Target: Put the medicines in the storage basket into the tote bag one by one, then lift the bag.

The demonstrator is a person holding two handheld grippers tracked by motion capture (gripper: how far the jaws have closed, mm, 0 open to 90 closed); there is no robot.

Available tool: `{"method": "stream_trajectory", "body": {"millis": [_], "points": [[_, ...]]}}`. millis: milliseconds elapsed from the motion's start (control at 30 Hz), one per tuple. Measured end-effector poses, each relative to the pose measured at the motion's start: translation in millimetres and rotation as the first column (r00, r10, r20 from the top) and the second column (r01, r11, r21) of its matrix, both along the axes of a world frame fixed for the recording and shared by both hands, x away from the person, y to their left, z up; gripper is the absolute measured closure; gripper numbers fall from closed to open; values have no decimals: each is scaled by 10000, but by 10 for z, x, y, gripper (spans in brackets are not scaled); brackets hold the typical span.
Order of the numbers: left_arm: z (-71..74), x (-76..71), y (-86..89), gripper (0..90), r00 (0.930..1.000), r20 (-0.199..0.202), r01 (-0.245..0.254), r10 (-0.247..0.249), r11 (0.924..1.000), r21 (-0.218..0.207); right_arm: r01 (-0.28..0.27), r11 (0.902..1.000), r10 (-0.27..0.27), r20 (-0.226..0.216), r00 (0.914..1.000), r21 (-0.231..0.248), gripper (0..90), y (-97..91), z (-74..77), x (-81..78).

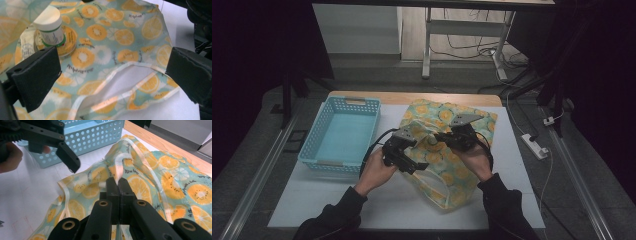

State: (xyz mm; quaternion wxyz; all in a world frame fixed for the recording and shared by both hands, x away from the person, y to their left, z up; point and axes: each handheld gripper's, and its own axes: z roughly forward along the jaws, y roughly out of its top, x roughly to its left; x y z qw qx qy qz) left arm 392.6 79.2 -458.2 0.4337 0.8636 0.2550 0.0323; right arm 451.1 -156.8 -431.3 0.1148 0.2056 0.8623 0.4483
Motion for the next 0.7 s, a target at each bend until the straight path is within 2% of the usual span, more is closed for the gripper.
{"method": "stream_trajectory", "body": {"millis": [133, 267, 333, 500, 700], "points": [[-48, -47, 24, 0, 9998, 81, -166, 165, 9997, 187, 24, 10000, -24, 7, 10000, 26, 897, -5, 3, 2], [-114, -32, 41, 0, 9992, 41, -391, 390, 9988, 302, 16, 10000, -16, 7, 10000, 15, 897, -4, 5, 1], [-148, -7, 34, 0, 9988, -204, -445, 451, 9985, 318, 8, 10000, -8, -1, 10000, 12, 897, -3, 4, -1], [-223, 21, -37, 0, 9983, -247, -504, 523, 9961, 719, -12, 10000, 12, -17, 10000, -3, 897, -1, 0, 5], [-341, 49, -179, 1, 9993, -212, -282, 312, 9915, 1272, -42, 10000, 41, -19, 10000, -68, 896, 15, -9, 3]]}}
